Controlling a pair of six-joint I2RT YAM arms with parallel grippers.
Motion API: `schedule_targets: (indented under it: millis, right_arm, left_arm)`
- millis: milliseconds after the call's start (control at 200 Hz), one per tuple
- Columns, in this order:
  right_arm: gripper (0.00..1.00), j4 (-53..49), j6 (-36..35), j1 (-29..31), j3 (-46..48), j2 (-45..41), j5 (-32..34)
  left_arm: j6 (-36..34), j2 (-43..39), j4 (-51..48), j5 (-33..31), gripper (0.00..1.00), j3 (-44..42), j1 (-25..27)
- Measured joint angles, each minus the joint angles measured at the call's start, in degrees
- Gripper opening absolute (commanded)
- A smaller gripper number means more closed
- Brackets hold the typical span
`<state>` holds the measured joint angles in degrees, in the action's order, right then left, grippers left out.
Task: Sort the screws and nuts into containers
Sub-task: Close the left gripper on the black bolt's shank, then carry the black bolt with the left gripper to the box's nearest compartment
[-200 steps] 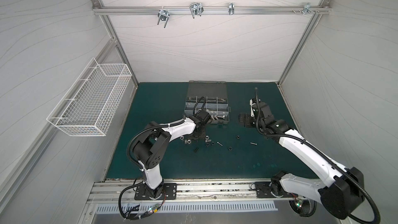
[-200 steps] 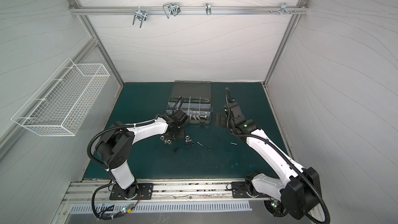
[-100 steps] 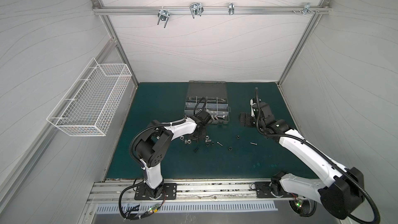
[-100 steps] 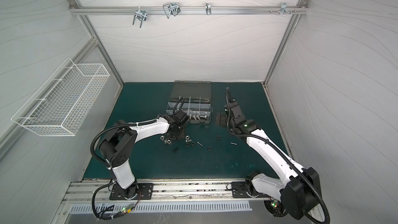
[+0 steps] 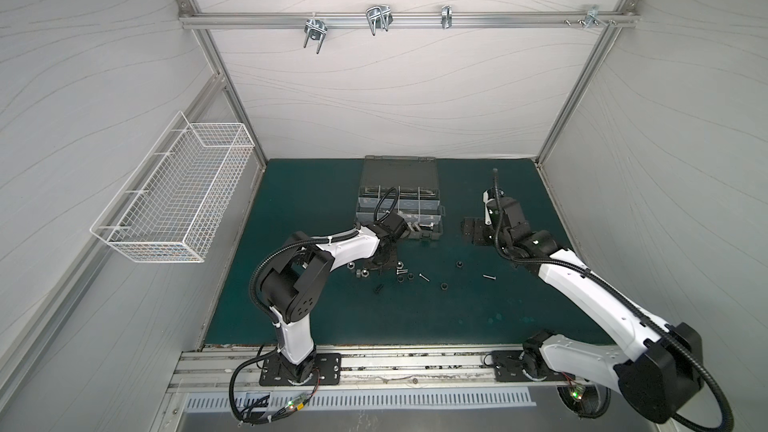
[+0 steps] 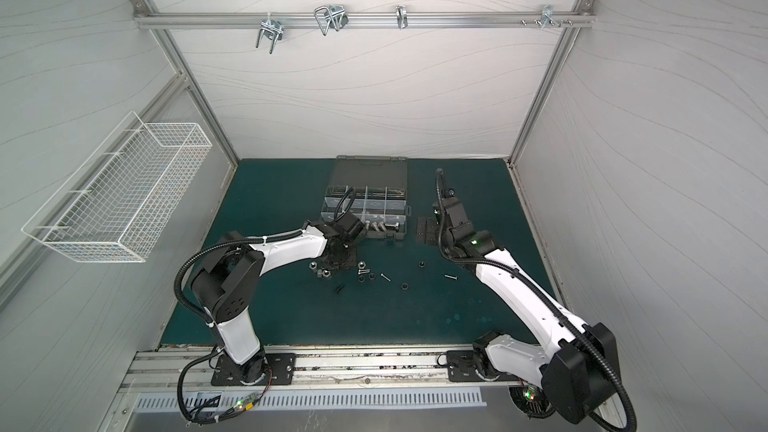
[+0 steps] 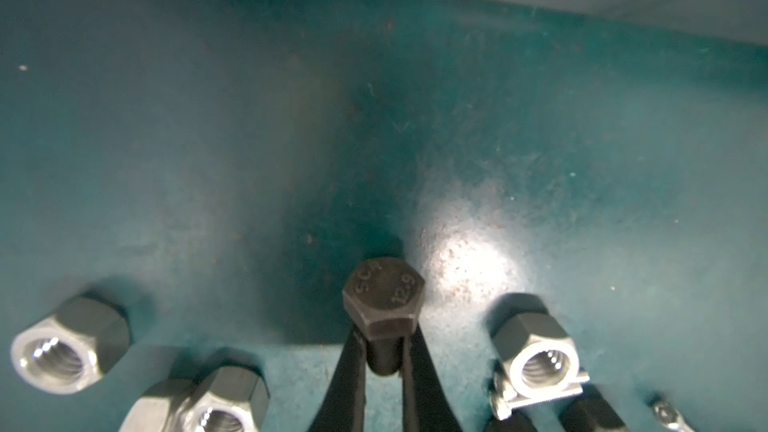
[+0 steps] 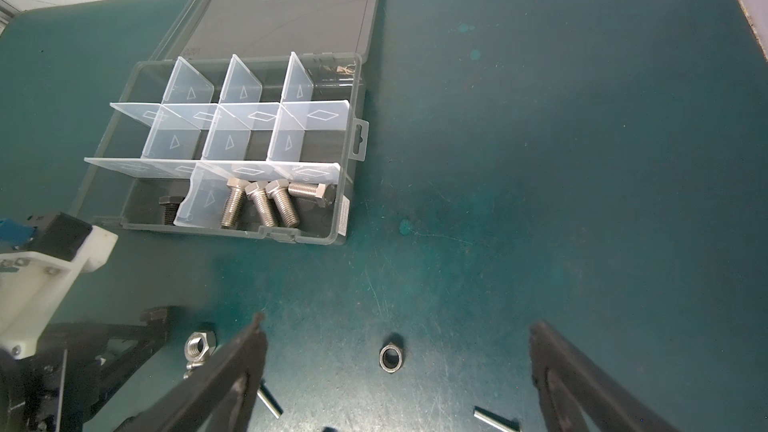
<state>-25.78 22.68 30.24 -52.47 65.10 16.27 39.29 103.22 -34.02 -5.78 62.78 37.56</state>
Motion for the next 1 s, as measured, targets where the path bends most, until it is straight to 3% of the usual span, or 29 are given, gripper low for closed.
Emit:
schedule_targets:
  millis: [470,785,1001]
  right_arm:
    - [0.99,-0.02,0.02,0.0,0.0,-0.02,-0.07]
    - [0.99,-0.22,0.07,0.0,0.0,-0.22,-0.5]
    - [0.99,-0.46,0.11,0.0,0.0,-0.24,-0.74]
  left_arm:
    - [-3.37,-5.77,-0.48,-2.64,0.06,4.11,-1.09]
    - [-6.6,-6.88,-0.5,-2.82,0.06,9.22,-7.26]
    - [-9.11,-3.23,-0.74,-2.8,0.07,14.69,-10.29]
